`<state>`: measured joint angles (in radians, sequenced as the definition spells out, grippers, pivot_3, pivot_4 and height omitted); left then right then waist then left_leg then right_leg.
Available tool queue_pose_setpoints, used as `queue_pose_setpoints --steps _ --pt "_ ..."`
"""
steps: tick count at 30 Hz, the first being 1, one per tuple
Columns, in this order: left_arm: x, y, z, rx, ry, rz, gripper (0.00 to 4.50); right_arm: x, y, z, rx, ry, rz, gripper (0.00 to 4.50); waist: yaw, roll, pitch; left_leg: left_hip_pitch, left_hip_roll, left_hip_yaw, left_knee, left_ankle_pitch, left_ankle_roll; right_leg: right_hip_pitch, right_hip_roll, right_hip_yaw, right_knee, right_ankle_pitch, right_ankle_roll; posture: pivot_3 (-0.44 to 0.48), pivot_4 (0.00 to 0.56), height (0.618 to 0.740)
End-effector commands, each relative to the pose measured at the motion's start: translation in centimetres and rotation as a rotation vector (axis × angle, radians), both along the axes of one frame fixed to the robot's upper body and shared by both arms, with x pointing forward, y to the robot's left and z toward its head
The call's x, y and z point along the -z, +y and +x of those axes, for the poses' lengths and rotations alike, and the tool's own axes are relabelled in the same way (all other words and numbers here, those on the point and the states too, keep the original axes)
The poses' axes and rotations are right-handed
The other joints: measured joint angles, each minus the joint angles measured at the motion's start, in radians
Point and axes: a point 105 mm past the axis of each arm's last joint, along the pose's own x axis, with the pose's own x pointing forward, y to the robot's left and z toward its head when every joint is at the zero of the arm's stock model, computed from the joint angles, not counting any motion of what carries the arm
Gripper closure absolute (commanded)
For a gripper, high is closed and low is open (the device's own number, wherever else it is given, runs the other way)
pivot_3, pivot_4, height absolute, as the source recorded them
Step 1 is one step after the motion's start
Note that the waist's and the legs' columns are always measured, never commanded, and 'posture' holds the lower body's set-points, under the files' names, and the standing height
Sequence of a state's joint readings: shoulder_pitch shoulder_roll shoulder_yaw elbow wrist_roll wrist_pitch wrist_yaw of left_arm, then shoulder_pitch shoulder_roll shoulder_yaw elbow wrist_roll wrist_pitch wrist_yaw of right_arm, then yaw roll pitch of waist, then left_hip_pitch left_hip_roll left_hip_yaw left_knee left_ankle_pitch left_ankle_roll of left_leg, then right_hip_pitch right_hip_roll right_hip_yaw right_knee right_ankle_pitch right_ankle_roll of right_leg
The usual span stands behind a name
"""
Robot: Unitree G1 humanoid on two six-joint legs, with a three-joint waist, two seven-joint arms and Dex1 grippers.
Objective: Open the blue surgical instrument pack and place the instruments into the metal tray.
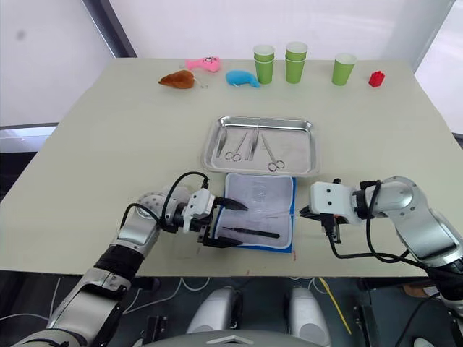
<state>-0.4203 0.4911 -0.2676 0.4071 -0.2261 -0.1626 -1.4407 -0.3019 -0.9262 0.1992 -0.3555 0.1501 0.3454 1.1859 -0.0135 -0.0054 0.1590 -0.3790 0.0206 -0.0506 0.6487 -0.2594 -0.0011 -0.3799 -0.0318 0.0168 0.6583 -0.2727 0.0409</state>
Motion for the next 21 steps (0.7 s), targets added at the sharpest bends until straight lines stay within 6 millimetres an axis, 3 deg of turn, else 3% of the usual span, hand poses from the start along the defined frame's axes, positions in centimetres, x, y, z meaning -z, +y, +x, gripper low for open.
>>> queue_pose_setpoints --steps 1,6,10,14,21 --pt "3.8 1.8 -0.9 -0.066 0.146 0.114 0.0 -1.4 -0.6 -0.3 -0.004 -0.028 0.039 4.47 0.0 0.0 0.0 0.0 0.0 0.0 0.0 0.0 0.0 0.0 0.0 0.0 0.0 0.0 0.0 0.0 0.15 0.74" --pt "3.8 1.8 -1.0 -0.065 0.147 0.115 0.0 -1.6 -1.7 -0.8 0.028 -0.006 0.071 4.47 0.0 0.0 0.0 0.0 0.0 0.0 0.0 0.0 0.0 0.0 0.0 0.001 0.0 0.0 0.0 0.0 0.15 0.74" --pt "3.8 1.8 -1.0 -0.064 0.148 0.115 0.0 -2.8 -1.3 0.2 0.111 -0.013 0.2 4.47 -0.001 0.0 0.0 0.0 0.0 0.001 0.0 0.0 0.0 0.0 0.0 0.001 0.0 0.0 0.0 0.0 0.15 0.74" --pt "3.9 1.8 -1.1 -0.063 0.151 0.115 0.0 -4.1 -0.5 2.1 0.223 -0.025 0.343 4.47 -0.001 0.0 0.0 0.0 0.0 0.0 0.0 0.0 0.0 0.0 0.0 0.001 0.0 0.0 0.0 0.0 0.15 0.74" --pt "3.9 1.9 -0.9 -0.079 0.149 0.115 0.0 -5.3 0.6 7.1 0.488 -0.03 0.508 4.47 0.0 0.001 0.0 0.0 0.0 0.0 0.0 0.0 0.0 0.0 0.0 0.001 0.0 0.002 -0.004 0.0 0.15 0.74"
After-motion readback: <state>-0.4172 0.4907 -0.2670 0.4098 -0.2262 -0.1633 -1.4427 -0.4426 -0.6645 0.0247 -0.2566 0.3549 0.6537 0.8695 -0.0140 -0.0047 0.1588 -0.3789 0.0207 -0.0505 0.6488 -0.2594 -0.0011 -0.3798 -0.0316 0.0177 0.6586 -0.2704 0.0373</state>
